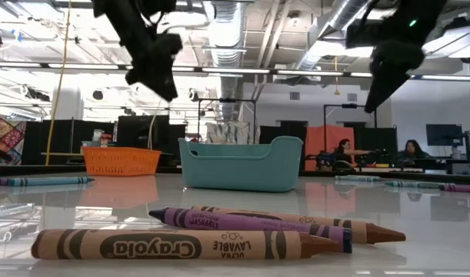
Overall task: Sort crayons
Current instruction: Put the blue crayon into the blue bin
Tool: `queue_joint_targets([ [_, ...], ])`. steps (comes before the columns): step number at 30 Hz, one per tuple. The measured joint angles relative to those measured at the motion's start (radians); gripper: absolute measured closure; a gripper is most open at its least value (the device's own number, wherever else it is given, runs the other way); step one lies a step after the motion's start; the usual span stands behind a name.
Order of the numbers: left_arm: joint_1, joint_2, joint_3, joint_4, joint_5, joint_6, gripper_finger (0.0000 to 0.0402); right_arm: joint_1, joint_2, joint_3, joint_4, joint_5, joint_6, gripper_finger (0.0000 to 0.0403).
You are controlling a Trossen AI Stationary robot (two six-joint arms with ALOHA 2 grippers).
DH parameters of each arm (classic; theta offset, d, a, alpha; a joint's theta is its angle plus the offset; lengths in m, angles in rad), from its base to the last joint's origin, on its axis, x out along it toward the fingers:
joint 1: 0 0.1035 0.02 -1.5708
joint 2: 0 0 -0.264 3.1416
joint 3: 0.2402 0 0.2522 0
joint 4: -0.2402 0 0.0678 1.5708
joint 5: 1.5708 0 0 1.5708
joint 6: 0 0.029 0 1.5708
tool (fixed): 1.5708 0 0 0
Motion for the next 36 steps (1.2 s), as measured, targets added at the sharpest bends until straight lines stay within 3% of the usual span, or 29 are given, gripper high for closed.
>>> queue_joint_targets([
  [7, -0.297, -0.007, 0.000, 0.009, -0.109, -0.079, 0.0294, -0.351, 0.003, -0.044, 0.093, -0.198, -0.262, 0.0271],
  [13, -0.505, -0.002, 0.000, 0.054, -0.182, -0.162, 0.0294, -0.544, 0.086, -0.044, 0.191, -0.377, -0.467, 0.0271],
  [23, -0.757, 0.018, -0.001, 0.161, -0.294, -0.253, 0.0294, -0.687, 0.305, -0.044, 0.299, -0.449, -0.581, 0.0271],
  [36, -0.863, 0.148, -0.001, 0.213, -0.311, -0.314, 0.0294, -0.806, 0.439, -0.043, 0.372, -0.492, -0.627, 0.0271],
])
